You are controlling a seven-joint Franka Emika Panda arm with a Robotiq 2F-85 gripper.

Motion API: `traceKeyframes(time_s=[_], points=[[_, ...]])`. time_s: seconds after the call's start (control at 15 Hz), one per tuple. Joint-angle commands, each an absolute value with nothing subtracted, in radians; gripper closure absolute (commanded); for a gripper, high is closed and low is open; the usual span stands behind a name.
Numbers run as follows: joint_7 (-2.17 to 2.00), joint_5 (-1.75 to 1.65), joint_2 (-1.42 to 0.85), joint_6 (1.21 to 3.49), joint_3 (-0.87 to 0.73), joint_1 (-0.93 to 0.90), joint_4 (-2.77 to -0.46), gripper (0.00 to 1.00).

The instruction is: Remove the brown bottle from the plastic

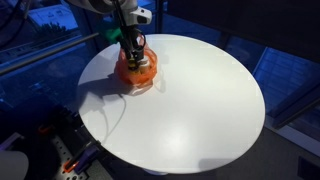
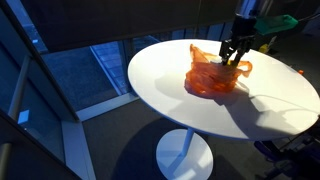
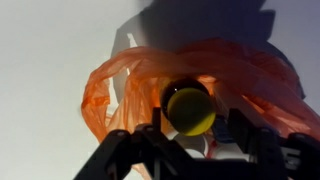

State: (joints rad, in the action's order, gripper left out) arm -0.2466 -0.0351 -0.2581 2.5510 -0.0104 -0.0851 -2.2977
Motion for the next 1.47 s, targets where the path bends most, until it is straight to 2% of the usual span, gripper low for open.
traceKeyframes(time_s=[0.0, 0.2, 0.87, 1.4], points=[[-0.237, -0.060, -0.255, 2.568, -0.017, -0.083, -2.309, 0.59], [-0.239, -0.059, -0.238, 2.556, -0.021, -0.080, -2.307, 0.80], [-0.222, -0.007, -0.108, 2.412, -0.024, -0.038, -2.240, 0.80], [-0.279, -0.035, -0.161, 2.398, -0.079, 0.026, -2.097, 0.80]])
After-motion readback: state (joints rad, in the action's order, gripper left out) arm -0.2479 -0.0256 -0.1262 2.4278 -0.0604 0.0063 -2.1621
